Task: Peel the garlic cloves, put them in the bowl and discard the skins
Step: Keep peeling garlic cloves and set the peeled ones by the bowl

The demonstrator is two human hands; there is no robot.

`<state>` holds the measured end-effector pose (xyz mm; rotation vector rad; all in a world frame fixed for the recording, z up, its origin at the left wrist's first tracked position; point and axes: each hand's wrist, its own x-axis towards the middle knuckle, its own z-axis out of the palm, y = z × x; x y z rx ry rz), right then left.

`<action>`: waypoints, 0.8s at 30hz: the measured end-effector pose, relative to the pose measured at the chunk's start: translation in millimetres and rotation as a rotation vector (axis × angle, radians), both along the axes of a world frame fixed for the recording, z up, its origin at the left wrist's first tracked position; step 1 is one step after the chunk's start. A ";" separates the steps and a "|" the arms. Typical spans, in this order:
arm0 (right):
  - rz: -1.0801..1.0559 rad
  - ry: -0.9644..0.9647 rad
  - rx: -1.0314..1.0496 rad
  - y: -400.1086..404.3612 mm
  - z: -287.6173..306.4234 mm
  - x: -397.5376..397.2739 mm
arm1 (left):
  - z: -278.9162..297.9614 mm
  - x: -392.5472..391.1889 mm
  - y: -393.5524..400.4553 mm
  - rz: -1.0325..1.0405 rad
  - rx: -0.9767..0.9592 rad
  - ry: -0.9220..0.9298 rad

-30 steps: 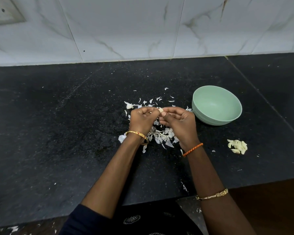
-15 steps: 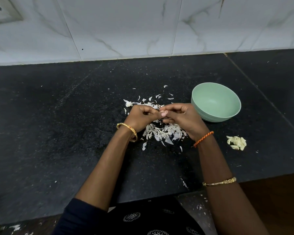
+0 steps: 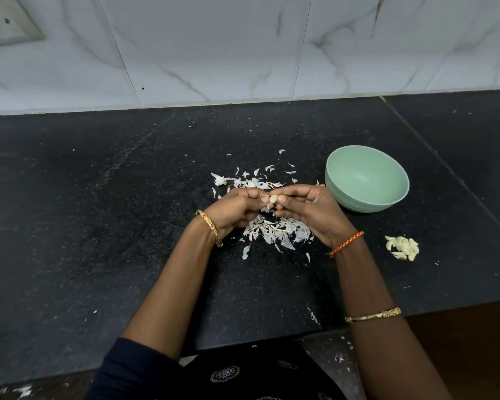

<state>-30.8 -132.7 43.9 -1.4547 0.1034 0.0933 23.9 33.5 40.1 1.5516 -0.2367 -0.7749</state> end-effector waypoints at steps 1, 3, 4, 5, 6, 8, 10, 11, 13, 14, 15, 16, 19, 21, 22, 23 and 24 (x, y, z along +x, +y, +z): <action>-0.008 -0.001 -0.030 0.1 0.5 -0.2 | -0.4 -1.2 -0.4 0.005 0.027 -0.030; -0.017 0.004 -0.097 0.3 1.1 0.0 | -1.7 -2.8 -1.1 0.011 0.122 -0.166; -0.020 0.004 -0.137 0.3 0.9 0.2 | -2.4 -3.3 -1.3 0.008 0.172 -0.252; -0.024 0.001 -0.177 0.6 0.5 0.6 | -2.9 -3.5 -1.5 0.012 0.203 -0.318; -0.029 -0.001 -0.211 1.0 -0.2 0.9 | -3.0 -3.2 -1.6 0.025 0.212 -0.352; -0.038 0.001 -0.237 1.9 -0.6 0.8 | -3.0 -1.2 -0.9 0.076 0.197 -0.327; -0.042 0.015 -0.204 2.6 0.0 0.0 | -2.7 0.1 0.0 0.131 0.173 -0.287; -0.047 0.025 -0.183 2.7 0.2 -0.2 | -3.7 0.0 0.9 0.140 0.169 -0.293; -0.062 0.040 -0.146 2.6 0.7 -0.5 | -7.0 -1.4 3.2 0.105 0.190 -0.360; -0.064 0.042 -0.136 2.7 1.2 -0.9 | -8.2 -3.0 4.2 0.072 0.187 -0.385; -0.060 0.042 -0.134 3.0 1.8 -0.8 | -9.1 -4.0 5.2 0.045 0.165 -0.396; -0.053 0.043 -0.138 2.9 2.1 -0.9 | -9.5 -4.7 5.8 0.029 0.141 -0.394; -0.038 0.055 -0.187 1.6 3.2 0.0 | -6.8 -7.7 6.8 0.010 0.145 -0.397; -0.032 0.065 -0.227 0.6 3.8 1.3 | -6.5 -9.7 5.9 -0.014 0.177 -0.415; -0.031 0.069 -0.239 0.2 3.7 1.7 | -7.2 -10.0 5.4 -0.012 0.191 -0.429; -0.034 0.075 -0.246 -0.4 4.0 1.5 | -7.7 -10.3 4.9 0.001 0.199 -0.440; -0.036 0.084 -0.245 -0.6 4.6 1.1 | -8.3 -9.9 4.8 0.019 0.206 -0.448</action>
